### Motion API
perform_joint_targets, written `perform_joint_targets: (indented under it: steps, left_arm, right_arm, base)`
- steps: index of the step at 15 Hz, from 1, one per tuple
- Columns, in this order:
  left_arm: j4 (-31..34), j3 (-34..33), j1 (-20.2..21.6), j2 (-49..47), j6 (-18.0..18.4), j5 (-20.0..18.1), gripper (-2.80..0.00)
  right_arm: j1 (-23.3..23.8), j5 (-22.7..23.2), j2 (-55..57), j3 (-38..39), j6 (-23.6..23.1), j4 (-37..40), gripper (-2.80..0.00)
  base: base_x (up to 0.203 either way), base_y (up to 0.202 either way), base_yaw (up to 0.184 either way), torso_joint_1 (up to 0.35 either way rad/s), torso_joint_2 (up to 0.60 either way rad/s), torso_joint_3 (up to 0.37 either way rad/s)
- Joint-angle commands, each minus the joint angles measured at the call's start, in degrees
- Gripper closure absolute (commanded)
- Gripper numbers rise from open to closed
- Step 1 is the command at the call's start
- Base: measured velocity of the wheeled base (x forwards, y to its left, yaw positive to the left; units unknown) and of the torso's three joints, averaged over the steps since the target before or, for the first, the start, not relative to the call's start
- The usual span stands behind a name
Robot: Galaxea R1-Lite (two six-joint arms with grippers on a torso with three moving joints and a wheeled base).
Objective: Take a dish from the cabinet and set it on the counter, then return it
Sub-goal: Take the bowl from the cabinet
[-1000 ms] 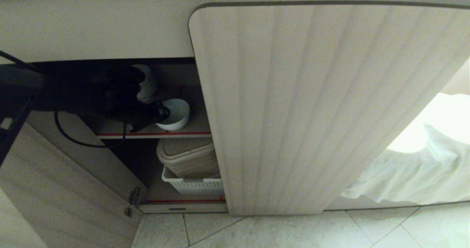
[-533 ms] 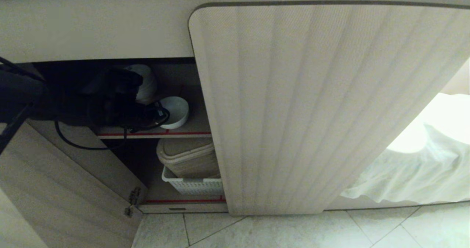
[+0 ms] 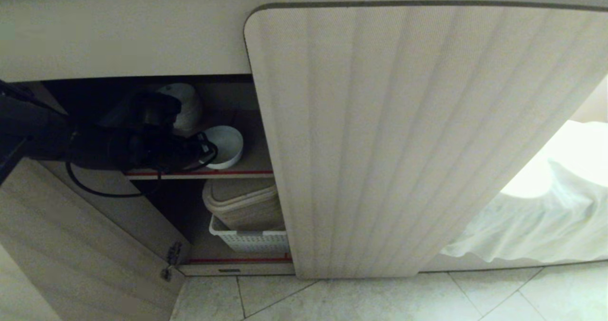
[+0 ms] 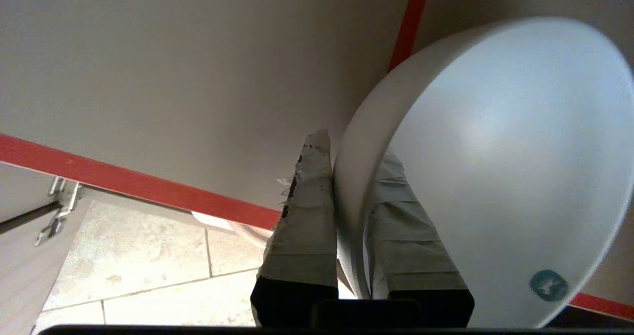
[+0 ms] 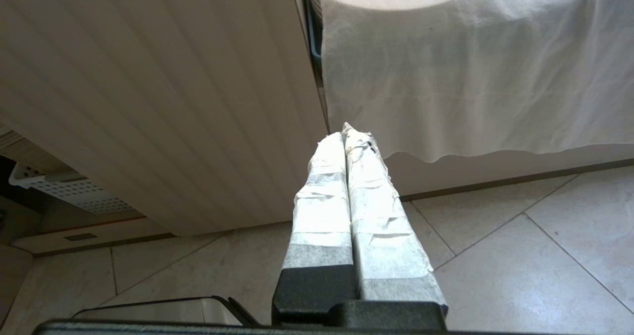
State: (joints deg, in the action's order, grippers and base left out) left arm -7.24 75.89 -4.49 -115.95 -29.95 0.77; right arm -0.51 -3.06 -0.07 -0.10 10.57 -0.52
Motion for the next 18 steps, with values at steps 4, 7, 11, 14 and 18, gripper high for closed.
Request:
perform_joint_targets:
  steps: [4, 7, 11, 14, 18]
  left_arm:
    - [-0.3, -0.6, -0.1, 1.6, -0.2, 0.4, 0.0]
    - [-0.5, -3.5, -0.4, 3.0, -0.1, 0.5, 0.0]
    - [-4.8, -5.5, -0.4, 3.6, -0.2, 1.3, 0.0]
    - [-5.1, -6.6, -0.4, 4.3, -0.3, 1.3, 0.0]
    - [-4.6, -6.9, -0.4, 5.2, -0.3, 1.2, 0.0]
  right_arm:
    - [0.0, 0.0, 0.1, 0.0, 0.1, 0.0, 0.0]
    - [0.0, 0.0, 0.1, 0.0, 0.1, 0.0, 0.0]
    - [0.0, 0.0, 0.1, 0.0, 0.1, 0.0, 0.0]
    - [0.0, 0.0, 0.1, 0.0, 0.1, 0.0, 0.0]
    - [0.0, 0.0, 0.1, 0.0, 0.1, 0.0, 0.0]
  base:
    - [0.0, 0.0, 0.0, 0.0, 0.0, 0.0]
    - [0.0, 0.0, 0.0, 0.0, 0.0, 0.0]
    - [0.0, 0.0, 0.0, 0.0, 0.0, 0.0]
    - [0.0, 0.0, 0.0, 0.0, 0.0, 0.0]
    - [0.0, 0.0, 0.0, 0.0, 0.0, 0.0]
